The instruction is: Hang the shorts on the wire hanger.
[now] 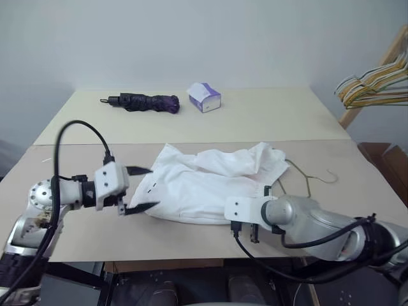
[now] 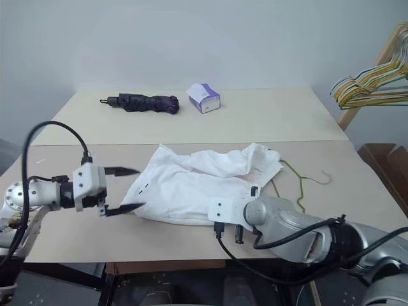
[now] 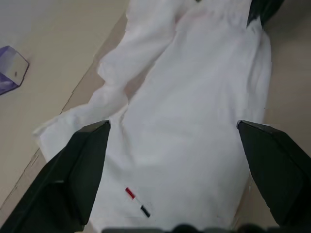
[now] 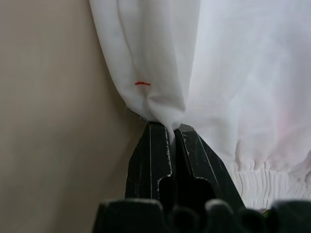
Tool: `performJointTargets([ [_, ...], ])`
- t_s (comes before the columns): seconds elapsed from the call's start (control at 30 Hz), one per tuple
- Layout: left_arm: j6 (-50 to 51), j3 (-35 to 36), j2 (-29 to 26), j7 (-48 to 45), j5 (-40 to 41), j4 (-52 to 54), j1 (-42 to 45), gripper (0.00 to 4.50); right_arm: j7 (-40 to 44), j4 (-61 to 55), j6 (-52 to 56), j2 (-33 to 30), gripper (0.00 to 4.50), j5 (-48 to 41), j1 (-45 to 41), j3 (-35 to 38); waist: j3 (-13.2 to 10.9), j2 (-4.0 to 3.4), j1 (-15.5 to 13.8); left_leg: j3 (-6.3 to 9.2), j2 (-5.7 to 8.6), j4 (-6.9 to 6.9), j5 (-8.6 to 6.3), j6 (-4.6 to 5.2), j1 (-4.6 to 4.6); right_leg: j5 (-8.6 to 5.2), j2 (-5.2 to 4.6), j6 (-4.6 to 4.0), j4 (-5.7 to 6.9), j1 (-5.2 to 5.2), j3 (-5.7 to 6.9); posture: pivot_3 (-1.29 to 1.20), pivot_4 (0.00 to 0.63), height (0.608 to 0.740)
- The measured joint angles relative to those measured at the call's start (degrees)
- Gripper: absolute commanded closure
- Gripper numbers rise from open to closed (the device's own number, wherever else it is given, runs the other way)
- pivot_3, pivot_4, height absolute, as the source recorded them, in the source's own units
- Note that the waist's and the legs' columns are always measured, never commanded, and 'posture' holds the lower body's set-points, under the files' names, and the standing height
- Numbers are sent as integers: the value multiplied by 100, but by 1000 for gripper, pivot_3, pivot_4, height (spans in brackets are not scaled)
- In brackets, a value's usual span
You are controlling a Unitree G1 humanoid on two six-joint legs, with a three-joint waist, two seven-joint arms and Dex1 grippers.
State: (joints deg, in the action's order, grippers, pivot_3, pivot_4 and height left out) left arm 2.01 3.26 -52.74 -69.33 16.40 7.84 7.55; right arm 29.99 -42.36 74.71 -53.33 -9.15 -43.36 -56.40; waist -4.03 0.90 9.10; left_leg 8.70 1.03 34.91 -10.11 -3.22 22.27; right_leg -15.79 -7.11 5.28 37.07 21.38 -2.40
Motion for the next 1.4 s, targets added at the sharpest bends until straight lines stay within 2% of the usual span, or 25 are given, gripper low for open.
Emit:
performJointTargets([
  [0.1,-671,-238,-324,-383,-430,-326,-74,0,152,31,-348,-48,4479,-2,214,318,-1,-4,38,-1,-1,-2,0,0,1,0,0,-1,1,2,-1,-175,0,740],
  [0.27,-1394,-698,-468,-528,-1179,-684,-39,0,221,81,-579,87,4479,94,372,587,-1,-3,61,-1,-2,-1,0,0,2,0,0,-1,1,2,0,-181,0,740],
  [0.33,-1696,-998,-421,-120,-1931,-964,137,0,237,95,-612,132,4479,131,417,653,-1,-4,53,-1,-2,-1,0,0,2,0,0,0,2,1,0,-193,0,740],
  [0.57,-1832,-1477,-117,873,-3148,-1397,760,0,376,8,-707,109,4479,190,584,840,37,-61,-5,-1,0,-7,0,0,-27,1,-4,5,1,-24,3,-217,0,740],
  [0.67,-1814,-1596,79,1178,-3444,-1801,1030,927,401,-4,-708,111,4500,215,617,935,58,-94,1,-1,0,-10,0,1,-27,-2,-4,10,0,-24,3,-223,0,740],
  [1.03,-2065,-1894,271,1637,-3856,-2727,1502,4474,495,-63,-781,107,4500,384,701,1111,63,-97,93,0,0,-7,1,1,-14,-4,-5,16,0,-20,4,-232,0,740],
  [1.2,-2268,-1908,264,1232,-3575,-2816,1597,4474,689,-70,-1342,-220,4500,520,953,1242,62,-96,135,1,2,-5,1,1,-3,-5,-7,18,-2,-11,5,-220,0,740],
  [1.3,-2443,-1894,-235,63,-2514,-2409,1261,4474,1150,72,-2860,-902,4500,565,1511,1740,59,-91,200,-3,2,-10,0,0,5,-9,-12,22,-3,-1,2,-209,0,740],
  [1.4,-2310,-1624,-825,-955,-1286,-1681,697,4474,1904,488,-4928,-1466,4500,435,2046,2531,57,-91,310,-6,1,-11,-1,0,2,-11,-15,22,-2,-3,2,-196,0,740],
])
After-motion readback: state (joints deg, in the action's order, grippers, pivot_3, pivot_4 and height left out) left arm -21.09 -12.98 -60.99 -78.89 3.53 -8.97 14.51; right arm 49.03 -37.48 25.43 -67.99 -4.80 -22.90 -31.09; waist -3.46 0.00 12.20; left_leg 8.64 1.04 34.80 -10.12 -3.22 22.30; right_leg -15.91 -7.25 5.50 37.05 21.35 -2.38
